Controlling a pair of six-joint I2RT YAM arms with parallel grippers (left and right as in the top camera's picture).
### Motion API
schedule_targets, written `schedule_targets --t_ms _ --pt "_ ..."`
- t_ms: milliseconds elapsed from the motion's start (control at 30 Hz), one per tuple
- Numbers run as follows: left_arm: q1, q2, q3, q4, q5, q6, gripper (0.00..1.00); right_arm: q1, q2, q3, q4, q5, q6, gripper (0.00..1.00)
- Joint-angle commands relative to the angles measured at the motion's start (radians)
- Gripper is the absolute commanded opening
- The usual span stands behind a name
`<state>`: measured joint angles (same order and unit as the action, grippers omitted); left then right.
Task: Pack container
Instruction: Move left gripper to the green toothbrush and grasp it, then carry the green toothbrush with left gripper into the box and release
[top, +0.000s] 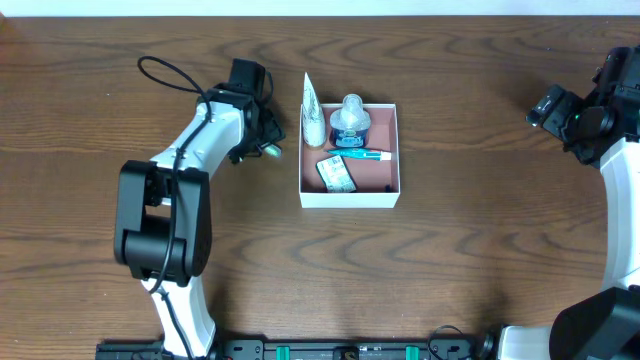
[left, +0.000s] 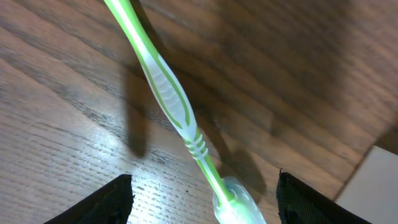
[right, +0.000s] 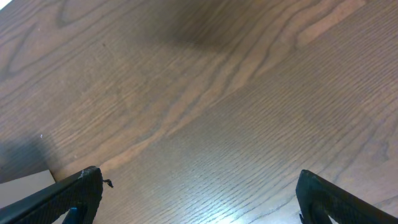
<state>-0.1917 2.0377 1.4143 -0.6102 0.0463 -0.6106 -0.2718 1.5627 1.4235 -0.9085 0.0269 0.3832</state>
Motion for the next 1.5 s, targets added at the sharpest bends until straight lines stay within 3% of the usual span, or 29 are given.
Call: schedule_targets --t_ms 0,267,433,867,1233,1467 --pt "0.001 0.019 0.005 -0.003 -0.002 -0.016 0.72 -0.003 0.006 0.003 -0.001 0.010 0.005 0.99" --pt "0.001 0.050 0.005 -0.001 -0.002 -0.016 0.63 -0.003 0.006 0.003 -0.001 0.010 0.005 0.99" --pt "0.001 0.056 0.005 0.001 -0.002 -0.016 0.43 -0.003 0.006 0.003 -0.001 0.010 0.005 0.99" --pt "0.001 0.055 0.005 0.001 -0.002 -0.011 0.06 -0.003 0.006 0.003 -0.001 0.010 0.005 0.99" --pt "0.020 0.031 0.006 -0.011 -0.002 0.060 0.06 -0.003 0.006 0.003 -0.001 0.010 0.005 0.99" --pt "0.100 -0.192 0.008 -0.061 0.000 0.123 0.06 -0.003 0.006 0.003 -0.001 0.010 0.005 0.99"
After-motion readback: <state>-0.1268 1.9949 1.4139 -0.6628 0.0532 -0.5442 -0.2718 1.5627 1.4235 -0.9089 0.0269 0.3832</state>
